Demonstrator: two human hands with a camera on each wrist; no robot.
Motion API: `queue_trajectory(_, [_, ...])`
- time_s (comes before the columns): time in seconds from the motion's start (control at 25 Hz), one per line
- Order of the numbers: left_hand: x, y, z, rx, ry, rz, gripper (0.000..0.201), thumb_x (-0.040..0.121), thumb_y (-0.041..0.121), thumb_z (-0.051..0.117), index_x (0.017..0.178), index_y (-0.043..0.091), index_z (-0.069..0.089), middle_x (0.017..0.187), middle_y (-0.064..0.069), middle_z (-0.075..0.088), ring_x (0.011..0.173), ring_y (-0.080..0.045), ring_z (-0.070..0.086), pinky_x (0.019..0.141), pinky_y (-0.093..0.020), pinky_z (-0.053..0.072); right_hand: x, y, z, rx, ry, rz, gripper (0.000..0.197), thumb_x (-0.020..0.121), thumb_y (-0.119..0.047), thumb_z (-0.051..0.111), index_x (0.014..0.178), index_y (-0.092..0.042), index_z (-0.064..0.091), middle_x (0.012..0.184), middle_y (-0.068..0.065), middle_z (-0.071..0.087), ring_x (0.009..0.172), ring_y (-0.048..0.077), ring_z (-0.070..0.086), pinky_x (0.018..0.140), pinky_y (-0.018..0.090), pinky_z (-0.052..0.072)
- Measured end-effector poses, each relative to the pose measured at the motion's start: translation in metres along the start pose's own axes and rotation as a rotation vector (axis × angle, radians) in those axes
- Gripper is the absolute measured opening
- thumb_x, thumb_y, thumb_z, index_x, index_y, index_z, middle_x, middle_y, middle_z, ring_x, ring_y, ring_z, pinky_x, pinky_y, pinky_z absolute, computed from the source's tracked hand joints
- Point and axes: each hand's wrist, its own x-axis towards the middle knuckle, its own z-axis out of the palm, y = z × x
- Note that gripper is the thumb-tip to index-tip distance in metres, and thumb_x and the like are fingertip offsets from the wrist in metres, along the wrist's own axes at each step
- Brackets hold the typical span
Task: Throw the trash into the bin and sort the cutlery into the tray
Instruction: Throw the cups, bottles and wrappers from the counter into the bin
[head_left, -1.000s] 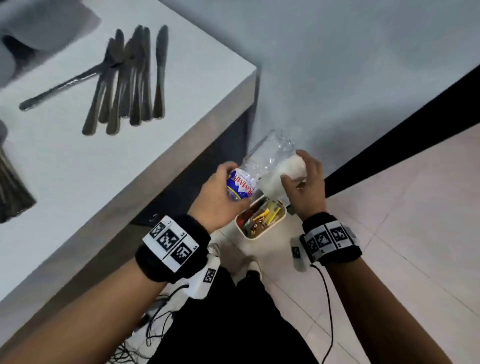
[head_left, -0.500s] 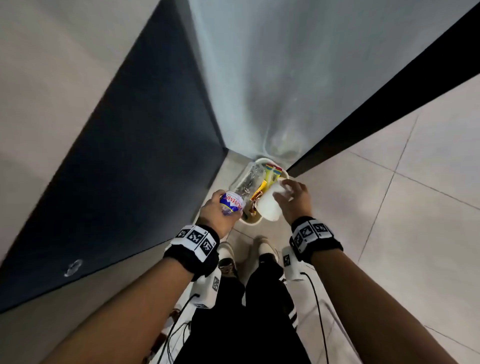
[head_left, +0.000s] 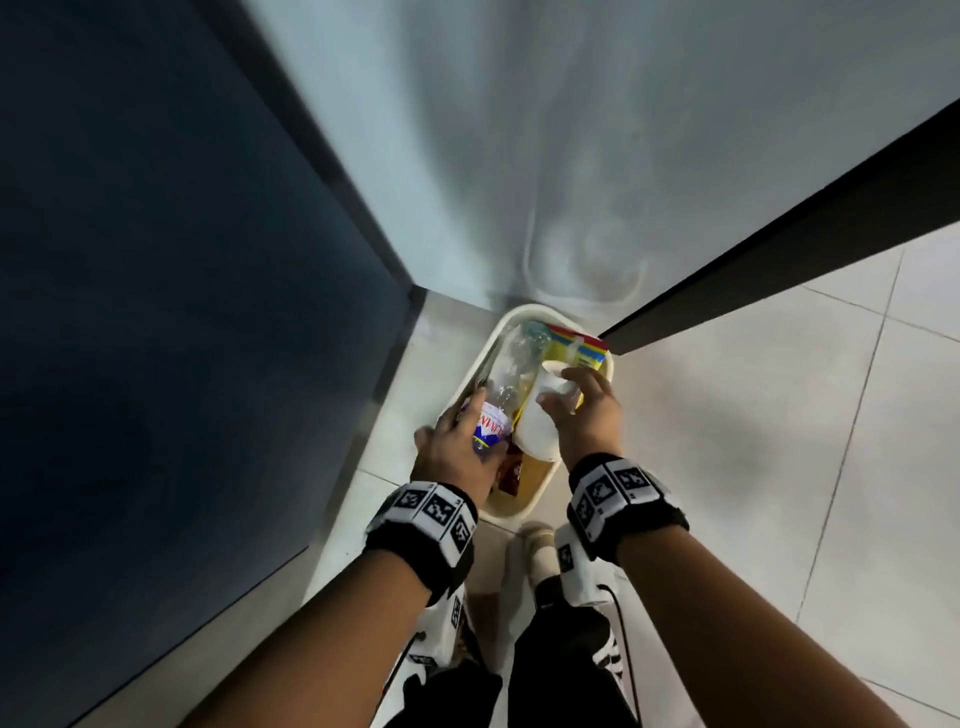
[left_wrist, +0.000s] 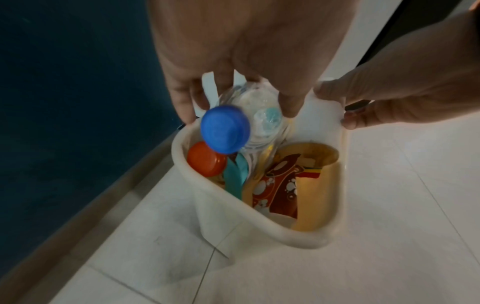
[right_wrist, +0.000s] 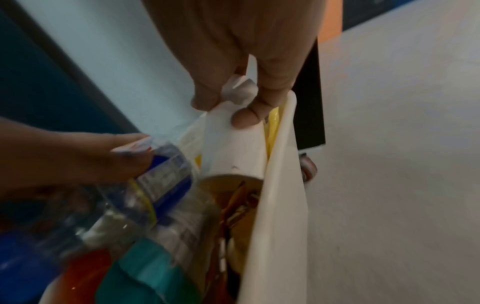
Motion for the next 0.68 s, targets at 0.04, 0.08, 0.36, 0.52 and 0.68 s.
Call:
queue_trajectory(0.04, [0.007,0.001,0.003,0.126,0.021,0.029,0.067,0.086,0.049,0.052,0.146,0.041,0.023,0.145,0.003,0.041,0.121,-0.025,0.042,0.095,-0.034,0.043,0.003,0.003,0.008,0.005,0.017,0.058,0.043,0.08,-0.013,0.069,0.121,-0.006,0.059,0.137,0.011,0.044,0.115,0.029,0.054,0.095,0.024,0.042])
queue_trajectory(0.08, [0.012,0.002,0.005,0.208,0.026,0.052,0.067,0.086,0.051,0.05,0.146,0.042,0.021,0.146,0.003,0.038,0.122,-0.025,0.04,0.095,-0.035,0.042,0.004,0.005,0.014,-0.005,0.026,0.112,0.046,0.08,-0.01,0.069,0.124,-0.006,0.056,0.139,0.012,0.039,0.115,0.03,0.054,0.101,0.029,0.043])
queue_trajectory(0.36, [0.013,0.013,-0.024,0.225,-0.101,-0.008,0.08,0.079,0.059,0.054,0.146,0.041,0.014,0.138,-0.005,0.036,0.122,-0.031,0.041,0.1,-0.042,0.038,-0.012,-0.006,-0.003,-0.07,0.011,0.114,0.05,0.084,-0.002,0.057,0.132,-0.007,0.044,0.132,0.016,0.043,0.109,0.035,0.056,0.097,0.035,0.046])
queue_trajectory(0.52, [-0.022,0.037,-0.068,0.043,-0.001,-0.042,0.065,0.081,0.046,0.058,0.14,0.026,0.038,0.143,-0.003,0.035,0.128,-0.029,0.043,0.109,-0.044,0.033,-0.047,-0.037,-0.044,-0.22,-0.113,-0.071,0.038,0.086,-0.004,0.054,0.123,-0.008,0.056,0.128,0.015,0.054,0.11,0.031,0.057,0.091,0.028,0.044])
queue_trajectory(0.68, [-0.076,0.074,-0.124,-0.191,0.003,-0.093,0.042,0.085,0.033,0.059,0.126,0.02,0.057,0.139,-0.004,0.042,0.124,-0.026,0.049,0.109,-0.039,0.038,-0.084,-0.093,-0.098,-0.327,-0.21,-0.264,0.034,0.085,-0.004,0.055,0.118,-0.007,0.06,0.126,0.015,0.057,0.106,0.032,0.059,0.091,0.031,0.046])
